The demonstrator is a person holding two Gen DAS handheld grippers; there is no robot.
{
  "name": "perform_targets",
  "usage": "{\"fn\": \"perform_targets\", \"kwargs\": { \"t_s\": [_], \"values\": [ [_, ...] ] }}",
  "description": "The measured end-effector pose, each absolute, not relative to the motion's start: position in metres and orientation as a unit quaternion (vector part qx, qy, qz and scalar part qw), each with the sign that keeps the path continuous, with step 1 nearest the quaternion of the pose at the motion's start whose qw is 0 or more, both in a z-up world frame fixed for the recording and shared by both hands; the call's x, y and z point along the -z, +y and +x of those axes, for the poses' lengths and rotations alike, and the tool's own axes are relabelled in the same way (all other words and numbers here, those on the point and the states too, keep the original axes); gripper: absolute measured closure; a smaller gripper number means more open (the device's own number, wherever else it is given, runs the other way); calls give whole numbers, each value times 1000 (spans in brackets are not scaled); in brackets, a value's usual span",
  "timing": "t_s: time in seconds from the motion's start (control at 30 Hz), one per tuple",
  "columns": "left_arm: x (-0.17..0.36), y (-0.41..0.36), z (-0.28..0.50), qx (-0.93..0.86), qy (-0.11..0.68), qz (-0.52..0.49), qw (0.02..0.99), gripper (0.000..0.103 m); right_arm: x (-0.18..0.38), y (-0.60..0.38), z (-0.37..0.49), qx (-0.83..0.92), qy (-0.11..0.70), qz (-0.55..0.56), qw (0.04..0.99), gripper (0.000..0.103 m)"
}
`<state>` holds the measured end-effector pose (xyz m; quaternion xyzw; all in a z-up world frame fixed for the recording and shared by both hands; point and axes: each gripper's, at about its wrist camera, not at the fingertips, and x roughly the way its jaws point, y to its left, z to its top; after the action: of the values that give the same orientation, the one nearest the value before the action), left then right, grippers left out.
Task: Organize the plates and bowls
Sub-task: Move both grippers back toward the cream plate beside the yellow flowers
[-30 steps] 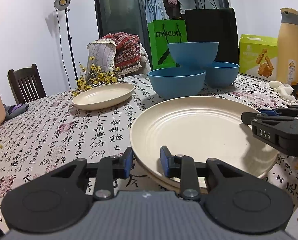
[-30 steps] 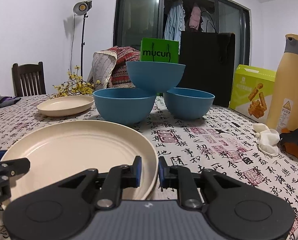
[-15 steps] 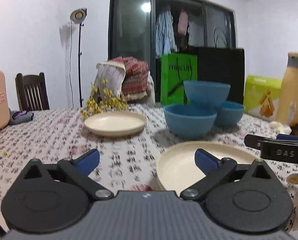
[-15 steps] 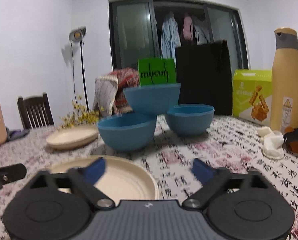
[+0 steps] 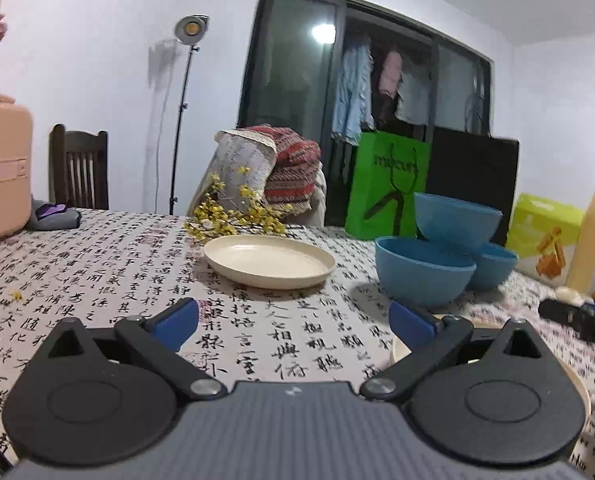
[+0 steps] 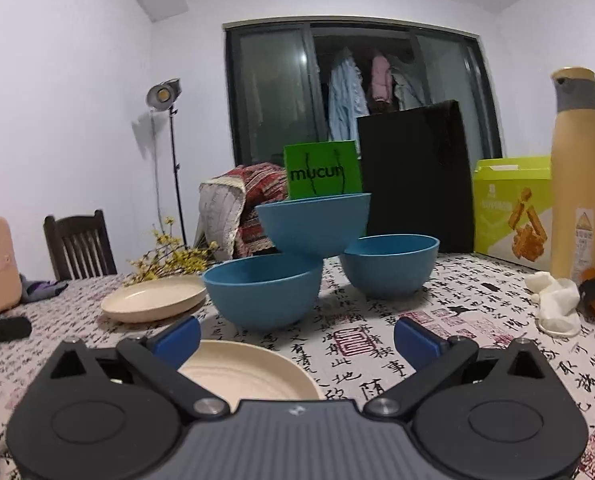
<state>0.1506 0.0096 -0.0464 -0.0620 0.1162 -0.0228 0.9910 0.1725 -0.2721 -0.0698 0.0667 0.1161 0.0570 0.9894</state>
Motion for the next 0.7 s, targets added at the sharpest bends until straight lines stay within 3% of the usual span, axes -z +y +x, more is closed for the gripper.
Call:
{"fn": "perform_targets", "kwargs": {
  "t_s": [0.7],
  "values": [
    [46,4,139,14,88,-49,995,0,71,-276,168,-56,102,83,990,0]
  ]
}}
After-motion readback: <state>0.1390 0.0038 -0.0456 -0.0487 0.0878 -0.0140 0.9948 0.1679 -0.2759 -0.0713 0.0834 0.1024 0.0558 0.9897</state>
